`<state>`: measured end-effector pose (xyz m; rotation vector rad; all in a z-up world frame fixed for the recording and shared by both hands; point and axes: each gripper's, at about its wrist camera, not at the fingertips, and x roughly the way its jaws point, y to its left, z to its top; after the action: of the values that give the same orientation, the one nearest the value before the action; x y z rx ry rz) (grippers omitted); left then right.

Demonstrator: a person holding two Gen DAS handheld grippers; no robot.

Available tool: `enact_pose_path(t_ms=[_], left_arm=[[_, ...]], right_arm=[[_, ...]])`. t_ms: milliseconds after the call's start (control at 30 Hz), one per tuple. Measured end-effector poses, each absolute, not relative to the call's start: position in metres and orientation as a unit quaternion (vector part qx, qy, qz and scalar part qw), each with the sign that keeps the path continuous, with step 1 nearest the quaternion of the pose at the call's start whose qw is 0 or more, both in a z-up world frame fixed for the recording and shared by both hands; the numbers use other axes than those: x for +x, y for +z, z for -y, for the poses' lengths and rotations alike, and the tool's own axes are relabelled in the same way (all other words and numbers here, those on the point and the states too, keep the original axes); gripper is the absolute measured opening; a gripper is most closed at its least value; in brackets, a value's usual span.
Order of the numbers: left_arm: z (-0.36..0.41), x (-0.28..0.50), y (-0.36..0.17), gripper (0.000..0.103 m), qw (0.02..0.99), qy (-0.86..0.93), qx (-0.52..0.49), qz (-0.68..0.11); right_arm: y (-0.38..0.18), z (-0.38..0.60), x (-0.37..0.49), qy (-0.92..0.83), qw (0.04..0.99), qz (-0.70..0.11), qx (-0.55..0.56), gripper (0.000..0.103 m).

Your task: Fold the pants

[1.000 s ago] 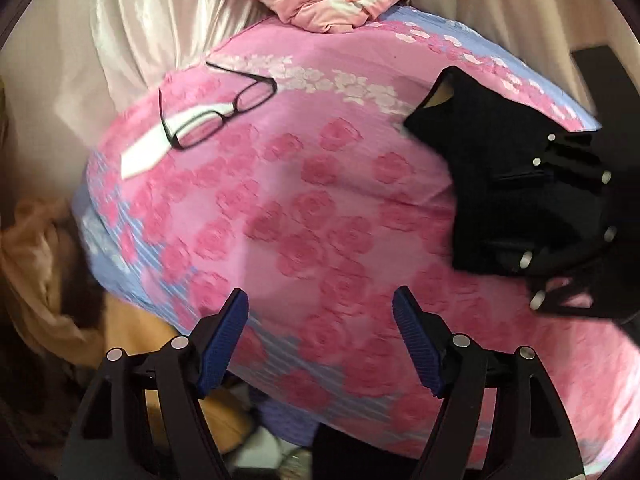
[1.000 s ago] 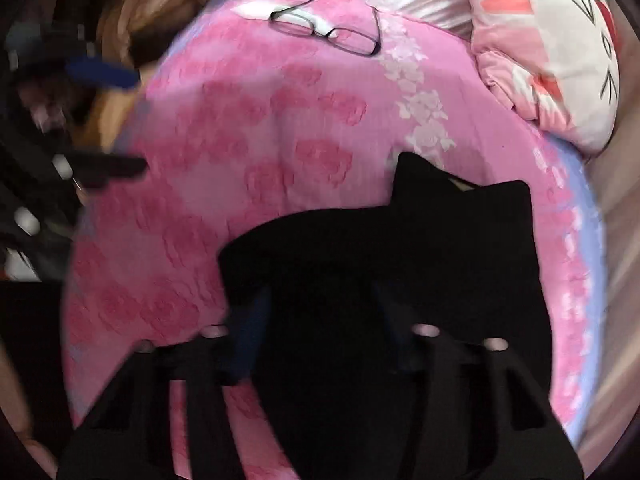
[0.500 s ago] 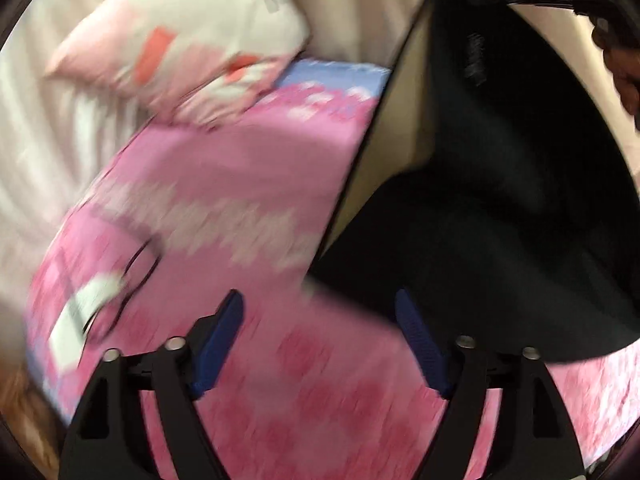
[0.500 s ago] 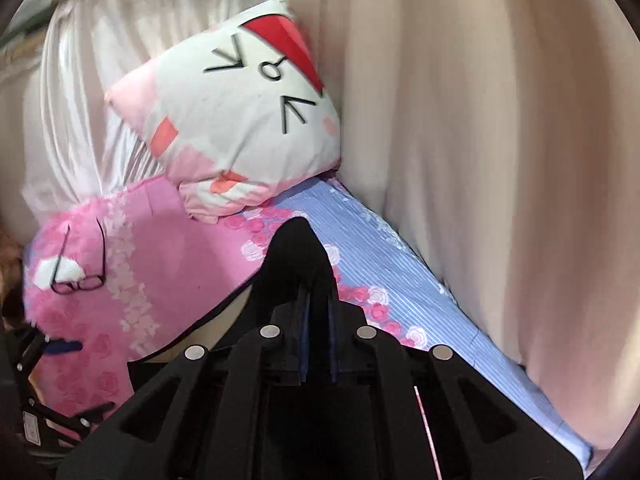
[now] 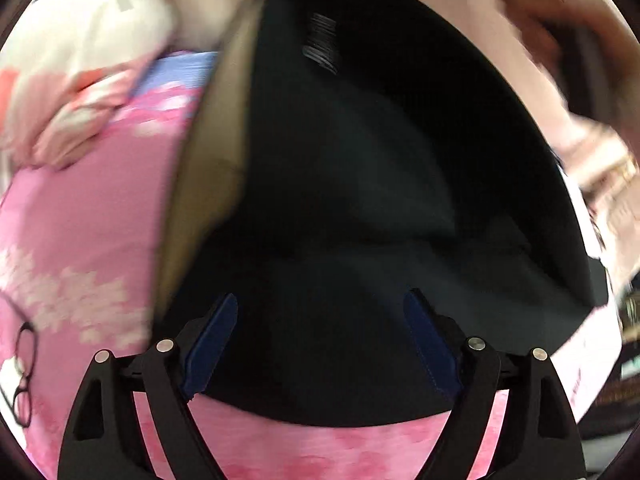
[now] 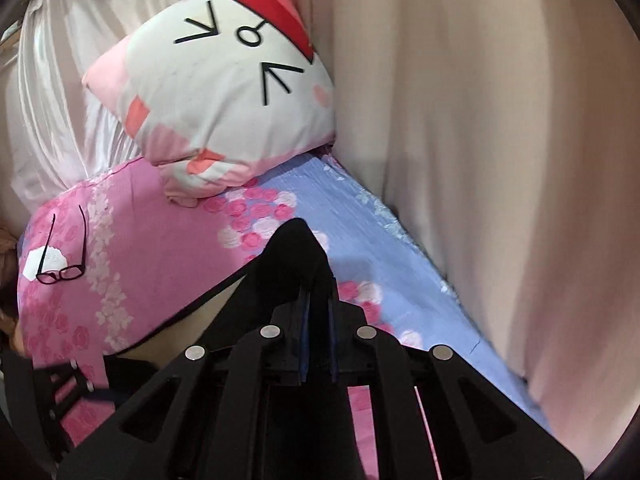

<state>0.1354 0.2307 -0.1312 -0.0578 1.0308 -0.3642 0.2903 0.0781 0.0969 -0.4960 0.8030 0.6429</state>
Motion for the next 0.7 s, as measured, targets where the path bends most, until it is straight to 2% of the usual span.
enact_pose_path(t_ms=[133, 200, 333, 433, 567, 700], left_arm=[[-0.192, 0.163, -0.136, 0.083, 0.863, -0.145, 0.01, -0.484], [-0.185, 0.193, -0.151, 0.083, 0.857, -0.083, 0.021, -0.507], [-0.211, 0.235, -0.179, 0.086, 0.82, 0.042, -0.06, -0.567], [-0.22, 0.218, -0.173, 0.087, 0.829, 0.088, -0.086, -0.546], [-0.251, 0.166, -0.169, 0.087, 0.853, 0.031, -0.128, -0.505], [-0.28, 0.126, -0.182, 0.088, 0.866, 0.02, -0.042, -0.498]], right_arm=[[0.092, -0.079, 0.296, 0.319, 0.828, -0.389, -0.246, 0.006], [0.095, -0.084, 0.285, 0.333, 0.823, -0.388, -0.247, 0.006], [0.102, -0.094, 0.251, 0.359, 0.819, -0.388, -0.223, 0.006], [0.098, -0.103, 0.211, 0.389, 0.814, -0.385, -0.192, 0.006], [0.061, -0.113, 0.162, 0.412, 0.804, -0.403, -0.147, 0.006], [0.029, -0.116, 0.135, 0.428, 0.791, -0.427, -0.096, 0.007]])
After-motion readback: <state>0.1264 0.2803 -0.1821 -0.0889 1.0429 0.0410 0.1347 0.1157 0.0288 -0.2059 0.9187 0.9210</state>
